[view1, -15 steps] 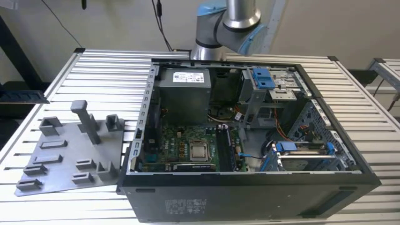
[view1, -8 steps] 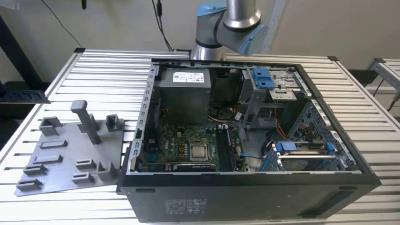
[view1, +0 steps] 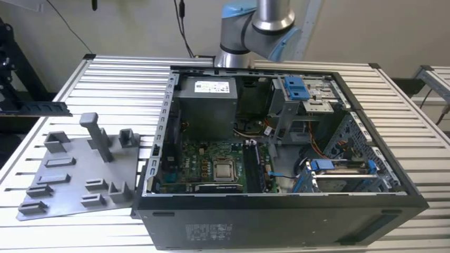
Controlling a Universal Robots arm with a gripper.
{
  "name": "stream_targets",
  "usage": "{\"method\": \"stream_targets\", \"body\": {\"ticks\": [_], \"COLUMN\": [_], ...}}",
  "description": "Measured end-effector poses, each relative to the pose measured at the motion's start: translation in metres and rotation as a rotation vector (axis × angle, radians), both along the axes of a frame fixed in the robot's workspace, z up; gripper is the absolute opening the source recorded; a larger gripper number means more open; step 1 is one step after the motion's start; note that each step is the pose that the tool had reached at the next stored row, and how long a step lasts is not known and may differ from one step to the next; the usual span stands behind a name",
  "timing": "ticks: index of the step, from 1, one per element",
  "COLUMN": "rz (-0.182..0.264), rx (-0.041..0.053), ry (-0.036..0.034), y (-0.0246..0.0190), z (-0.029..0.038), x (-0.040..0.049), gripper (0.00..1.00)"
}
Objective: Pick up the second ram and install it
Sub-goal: 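Pick up the second ram and move it above second insertion slot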
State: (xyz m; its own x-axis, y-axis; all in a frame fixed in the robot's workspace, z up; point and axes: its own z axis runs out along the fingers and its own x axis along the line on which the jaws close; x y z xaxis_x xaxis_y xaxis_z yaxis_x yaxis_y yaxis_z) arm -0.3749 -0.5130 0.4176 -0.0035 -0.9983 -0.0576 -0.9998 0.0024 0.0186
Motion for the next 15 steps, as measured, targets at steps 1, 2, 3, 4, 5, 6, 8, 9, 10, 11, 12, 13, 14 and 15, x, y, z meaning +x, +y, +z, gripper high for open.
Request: {"method": "stream_targets", "body": {"ticks": [1,2,3,4,5,6,8,9,10,11,12,13,14,15], "rz": [0.000,0.000,0.000,0.000,0.000,0.000,0.000,0.000,0.000,0.000,0.000,0.000,0.000,0.000], "rx": [0.0000,0.0000,0.0001,0.0001,0.0001,0.0000,0.0000,0.0000,0.0000,0.0000,0.0001,0.0000,0.0000,-0.0001], "ry": [0.0000,0.0000,0.0000,0.0000,-0.0001,0.0000,0.0000,0.0000,0.0000,-0.0001,0.0000,0.0000,-0.0001,0.0001], "y": [0.0000,0.0000,0.0000,0.0000,0.0001,0.0001,0.0005,0.0008,0.0012,0.0015,0.0019,0.0021,0.0024,0.0027], "z": [0.0000,0.0000,0.0000,0.0000,-0.0001,0.0000,0.0000,0.0000,0.0000,0.0000,-0.0001,0.0000,0.0000,0.0000], "x": [0.0034,0.0069,0.0102,0.0132,0.0161,0.0194,0.0257,0.0288,0.0319,0.0346,0.0370,0.0395,0.0422,0.0450], "gripper": [0.14,0.14,0.14,0.14,0.14,0.14,0.14,0.14,0.14,0.14,0.14,0.14,0.14,0.14]}}
